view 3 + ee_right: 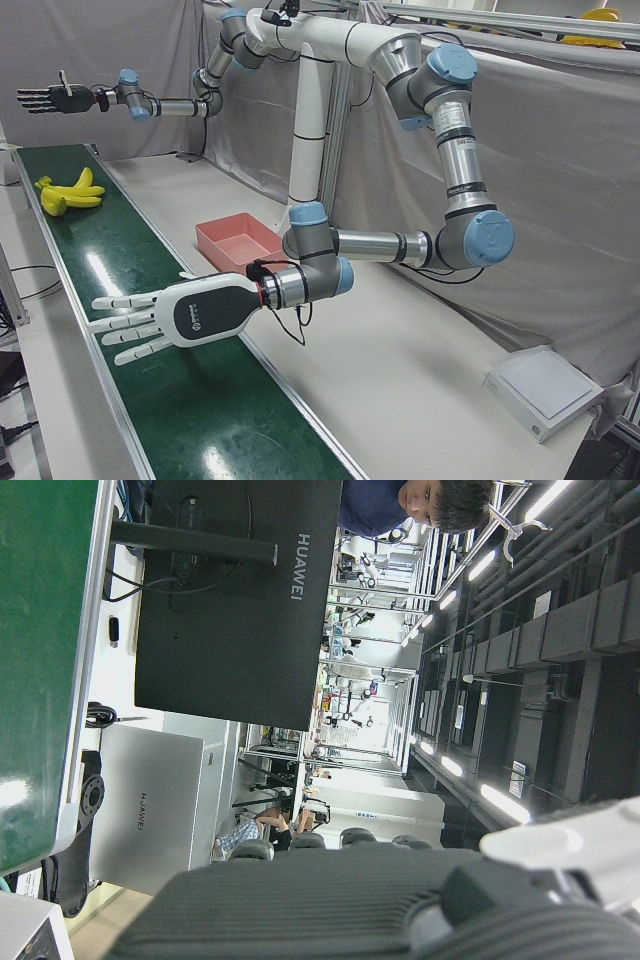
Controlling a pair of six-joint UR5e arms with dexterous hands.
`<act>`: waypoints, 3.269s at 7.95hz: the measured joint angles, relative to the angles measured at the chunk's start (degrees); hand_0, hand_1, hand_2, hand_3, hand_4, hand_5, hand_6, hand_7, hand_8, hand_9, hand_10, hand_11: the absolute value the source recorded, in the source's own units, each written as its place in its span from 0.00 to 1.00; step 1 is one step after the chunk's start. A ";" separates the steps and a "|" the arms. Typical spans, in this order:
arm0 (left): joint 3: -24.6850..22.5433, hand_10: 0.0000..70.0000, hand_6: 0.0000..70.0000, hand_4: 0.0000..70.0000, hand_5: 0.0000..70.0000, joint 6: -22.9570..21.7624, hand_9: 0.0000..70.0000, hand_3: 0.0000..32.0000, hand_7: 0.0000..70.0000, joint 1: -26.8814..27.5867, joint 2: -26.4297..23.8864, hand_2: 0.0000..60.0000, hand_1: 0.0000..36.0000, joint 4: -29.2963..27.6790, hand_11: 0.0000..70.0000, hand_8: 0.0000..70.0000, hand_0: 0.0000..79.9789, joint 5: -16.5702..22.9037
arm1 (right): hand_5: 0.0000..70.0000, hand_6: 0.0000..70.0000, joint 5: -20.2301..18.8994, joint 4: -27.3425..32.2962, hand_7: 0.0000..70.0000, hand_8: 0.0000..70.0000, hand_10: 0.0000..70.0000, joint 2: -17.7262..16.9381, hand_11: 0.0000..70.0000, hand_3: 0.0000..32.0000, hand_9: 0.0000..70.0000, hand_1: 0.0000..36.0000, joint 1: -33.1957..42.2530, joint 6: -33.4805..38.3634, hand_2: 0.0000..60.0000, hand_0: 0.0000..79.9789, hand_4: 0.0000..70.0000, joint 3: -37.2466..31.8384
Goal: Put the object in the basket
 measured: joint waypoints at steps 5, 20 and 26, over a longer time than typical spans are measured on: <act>-0.01 0.14 0.10 0.32 0.49 -0.06 0.28 0.00 0.26 -0.01 0.05 0.04 0.54 0.20 0.24 0.23 0.75 0.04 | 0.00 0.00 0.00 0.00 0.00 0.00 0.00 0.00 0.00 0.00 0.00 0.00 -0.06 0.00 0.00 0.00 0.00 -0.08; -0.03 0.14 0.09 0.39 0.39 -0.10 0.26 0.00 0.21 0.02 0.32 0.11 0.57 0.32 0.24 0.22 0.76 0.34 | 0.00 0.00 0.00 0.00 0.00 0.00 0.00 0.00 0.00 0.00 0.00 0.00 -0.04 0.00 0.00 0.00 0.00 -0.09; 0.07 0.13 0.09 0.38 0.39 -0.15 0.26 0.00 0.21 0.16 0.40 0.07 0.50 0.24 0.21 0.22 0.73 0.27 | 0.00 0.00 0.00 0.00 0.00 0.00 0.00 -0.01 0.00 0.00 0.00 0.00 -0.02 0.00 0.00 0.00 0.00 -0.06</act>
